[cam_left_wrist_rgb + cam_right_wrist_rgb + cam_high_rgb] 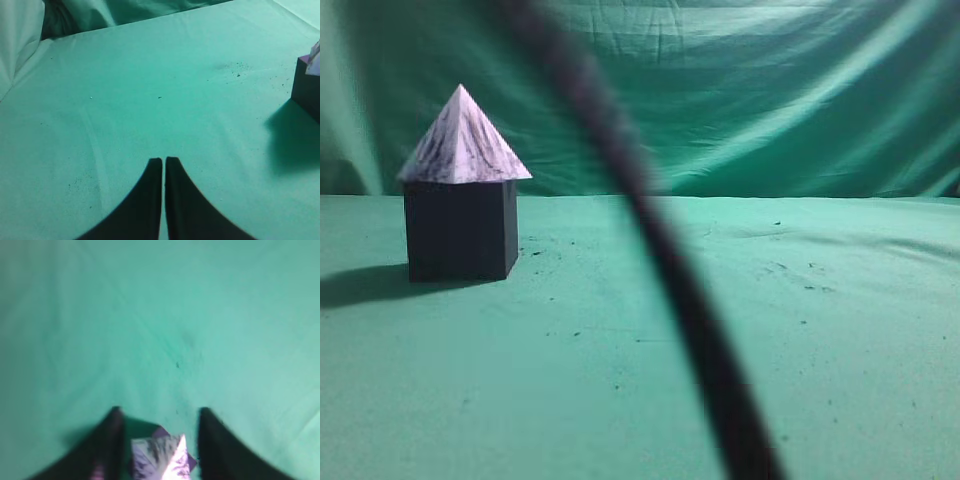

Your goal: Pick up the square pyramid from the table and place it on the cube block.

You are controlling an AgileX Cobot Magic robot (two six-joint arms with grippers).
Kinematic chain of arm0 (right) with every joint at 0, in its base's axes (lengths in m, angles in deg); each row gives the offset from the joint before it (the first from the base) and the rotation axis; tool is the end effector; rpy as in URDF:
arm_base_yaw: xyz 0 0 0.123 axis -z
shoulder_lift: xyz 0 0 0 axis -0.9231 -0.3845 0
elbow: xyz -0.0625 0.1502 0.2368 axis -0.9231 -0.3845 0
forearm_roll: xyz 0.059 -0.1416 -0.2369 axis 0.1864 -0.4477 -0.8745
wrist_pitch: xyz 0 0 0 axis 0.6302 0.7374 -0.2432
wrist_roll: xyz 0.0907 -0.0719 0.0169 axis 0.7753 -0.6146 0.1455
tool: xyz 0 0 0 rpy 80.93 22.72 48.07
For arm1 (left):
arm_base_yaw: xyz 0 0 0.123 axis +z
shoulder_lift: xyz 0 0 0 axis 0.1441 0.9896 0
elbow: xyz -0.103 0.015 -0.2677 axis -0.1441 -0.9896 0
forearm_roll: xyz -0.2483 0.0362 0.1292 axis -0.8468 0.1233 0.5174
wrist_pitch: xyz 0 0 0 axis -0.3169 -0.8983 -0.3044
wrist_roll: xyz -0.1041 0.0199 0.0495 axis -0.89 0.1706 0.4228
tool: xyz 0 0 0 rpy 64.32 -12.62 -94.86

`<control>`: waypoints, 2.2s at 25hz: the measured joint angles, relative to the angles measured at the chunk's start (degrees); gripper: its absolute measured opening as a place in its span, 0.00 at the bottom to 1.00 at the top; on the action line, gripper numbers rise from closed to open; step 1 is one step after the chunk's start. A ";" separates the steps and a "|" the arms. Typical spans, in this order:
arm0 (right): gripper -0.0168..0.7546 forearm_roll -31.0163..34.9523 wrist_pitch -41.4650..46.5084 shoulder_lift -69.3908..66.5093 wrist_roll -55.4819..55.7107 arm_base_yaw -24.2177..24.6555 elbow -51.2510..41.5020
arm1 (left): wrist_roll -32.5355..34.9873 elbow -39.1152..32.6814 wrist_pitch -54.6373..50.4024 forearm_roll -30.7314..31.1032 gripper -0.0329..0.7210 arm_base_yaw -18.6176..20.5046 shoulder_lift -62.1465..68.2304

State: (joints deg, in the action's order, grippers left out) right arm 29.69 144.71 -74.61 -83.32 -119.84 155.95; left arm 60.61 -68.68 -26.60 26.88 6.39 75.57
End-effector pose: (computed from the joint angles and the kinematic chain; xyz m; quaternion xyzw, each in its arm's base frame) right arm 0.3146 0.4082 0.3672 -0.4321 0.8389 0.1376 0.3008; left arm 0.1067 0.0007 0.1678 0.0705 0.7920 0.0565 0.6038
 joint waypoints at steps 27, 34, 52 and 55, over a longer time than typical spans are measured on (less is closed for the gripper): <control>0.02 -1.04 -14.01 63.31 7.47 0.00 -69.52 | 0.00 0.00 0.00 0.00 0.04 0.00 0.00; 0.02 1.03 -15.82 77.75 7.84 0.00 -80.69 | 0.00 0.00 0.00 0.00 0.04 0.00 0.00; 0.02 -5.19 -17.46 86.15 7.84 2.74 -82.71 | 0.00 0.00 0.00 0.00 0.04 0.00 0.00; 0.02 -5.41 -20.03 87.87 7.84 7.73 -82.97 | 0.00 0.00 0.00 0.00 0.04 0.00 0.00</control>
State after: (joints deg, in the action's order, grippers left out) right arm 24.28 124.68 13.27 -75.48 -112.11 72.98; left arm 60.61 -68.68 -26.60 26.88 6.39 75.57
